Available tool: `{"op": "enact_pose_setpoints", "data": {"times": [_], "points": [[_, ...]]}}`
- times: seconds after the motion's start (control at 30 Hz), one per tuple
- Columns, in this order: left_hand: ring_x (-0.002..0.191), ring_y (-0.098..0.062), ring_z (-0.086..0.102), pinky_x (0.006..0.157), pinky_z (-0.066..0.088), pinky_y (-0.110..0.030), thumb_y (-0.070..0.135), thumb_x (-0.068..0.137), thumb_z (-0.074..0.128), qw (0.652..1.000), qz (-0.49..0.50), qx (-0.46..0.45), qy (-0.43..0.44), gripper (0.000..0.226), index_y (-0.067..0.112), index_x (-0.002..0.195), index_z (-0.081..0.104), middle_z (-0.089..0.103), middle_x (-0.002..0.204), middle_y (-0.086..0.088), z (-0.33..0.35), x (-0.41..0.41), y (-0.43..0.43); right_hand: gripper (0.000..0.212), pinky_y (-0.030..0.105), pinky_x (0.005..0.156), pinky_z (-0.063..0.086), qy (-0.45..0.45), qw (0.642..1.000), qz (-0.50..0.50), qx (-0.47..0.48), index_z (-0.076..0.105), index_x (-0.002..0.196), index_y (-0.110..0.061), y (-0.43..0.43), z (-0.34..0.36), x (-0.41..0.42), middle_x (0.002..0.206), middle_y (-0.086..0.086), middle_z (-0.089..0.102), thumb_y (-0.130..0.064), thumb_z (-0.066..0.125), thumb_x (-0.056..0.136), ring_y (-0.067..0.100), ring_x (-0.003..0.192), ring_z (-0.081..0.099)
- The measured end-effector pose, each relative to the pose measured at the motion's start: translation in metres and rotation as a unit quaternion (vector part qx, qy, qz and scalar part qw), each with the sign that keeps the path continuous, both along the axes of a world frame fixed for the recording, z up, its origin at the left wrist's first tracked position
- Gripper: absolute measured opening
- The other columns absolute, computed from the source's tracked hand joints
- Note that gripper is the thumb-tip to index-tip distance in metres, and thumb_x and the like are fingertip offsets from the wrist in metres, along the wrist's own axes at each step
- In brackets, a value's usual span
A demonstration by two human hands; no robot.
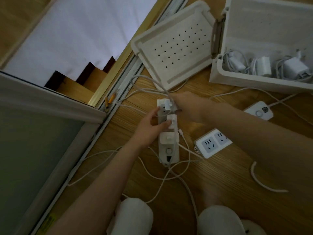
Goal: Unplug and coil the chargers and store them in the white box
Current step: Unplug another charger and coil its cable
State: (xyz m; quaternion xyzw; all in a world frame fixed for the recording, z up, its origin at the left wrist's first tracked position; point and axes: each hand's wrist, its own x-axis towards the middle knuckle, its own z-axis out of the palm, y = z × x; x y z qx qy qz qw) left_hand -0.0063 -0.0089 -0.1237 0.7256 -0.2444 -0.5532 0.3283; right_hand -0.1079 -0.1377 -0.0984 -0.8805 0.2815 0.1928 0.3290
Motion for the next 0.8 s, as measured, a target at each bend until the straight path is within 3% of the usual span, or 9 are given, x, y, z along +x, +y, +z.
{"op": "enact_pose_setpoints", "data": {"times": [0.13,0.2,0.33,0.4,0.63,0.8], "points": [[0.114,-0.011,0.051,0.078,0.042,-0.021,0.034,0.091,0.058,0.997,-0.059,0.04,-0.008,0.055,0.028,0.142,0.039,0.051,0.134,0.005,0.002,0.002,-0.005,0.03,0.03,0.084,0.044,0.023,0.998,0.032,-0.057,0.051,0.122,-0.012,0.002,0.002,0.007,0.119,0.009,0.058,-0.013,0.052,0.093,0.025,0.107,0.056],[0.12,-0.014,0.048,0.084,0.039,-0.025,0.037,0.093,0.053,0.996,-0.069,0.054,-0.006,0.054,0.029,0.144,0.035,0.049,0.136,0.004,0.002,0.002,-0.006,0.031,0.031,0.086,0.044,0.03,0.995,0.046,-0.078,0.049,0.124,-0.011,0.002,0.005,0.009,0.12,0.011,0.057,-0.016,0.052,0.093,0.026,0.108,0.055],[0.124,-0.027,0.048,0.099,0.042,-0.041,0.059,0.09,0.04,0.989,-0.114,0.069,-0.058,0.059,0.042,0.145,0.026,0.046,0.141,-0.002,0.001,-0.003,-0.006,0.033,0.036,0.089,0.046,0.036,0.994,0.063,-0.085,0.047,0.125,-0.009,0.001,0.009,0.009,0.12,0.014,0.057,-0.019,0.052,0.093,0.029,0.109,0.054],[0.122,-0.032,0.049,0.099,0.042,-0.051,0.067,0.085,0.031,0.982,-0.144,0.095,-0.076,0.063,0.046,0.144,0.02,0.046,0.14,-0.007,0.001,-0.005,-0.008,0.033,0.037,0.088,0.046,0.033,0.993,0.063,-0.09,0.047,0.124,-0.009,0.001,0.009,0.008,0.12,0.014,0.057,-0.018,0.053,0.093,0.03,0.108,0.054],[0.134,-0.034,0.036,0.108,0.031,-0.05,0.056,0.097,0.021,0.947,-0.225,0.193,-0.126,0.053,0.044,0.147,0.008,0.034,0.151,-0.01,0.001,0.0,-0.018,0.043,0.033,0.089,0.043,0.041,0.995,0.052,-0.072,0.044,0.13,-0.009,0.001,0.022,0.011,0.126,0.014,0.054,-0.022,0.057,0.092,0.028,0.113,0.052],[0.127,-0.035,0.044,0.1,0.039,-0.046,0.056,0.097,0.021,0.934,-0.247,0.219,-0.137,0.053,0.042,0.147,0.012,0.04,0.147,-0.011,0.009,-0.001,-0.023,0.038,0.033,0.082,0.043,-0.012,0.992,0.076,-0.102,0.045,0.126,-0.012,0.005,0.046,0.005,0.119,0.013,0.057,-0.018,0.056,0.091,0.028,0.107,0.055]]}}
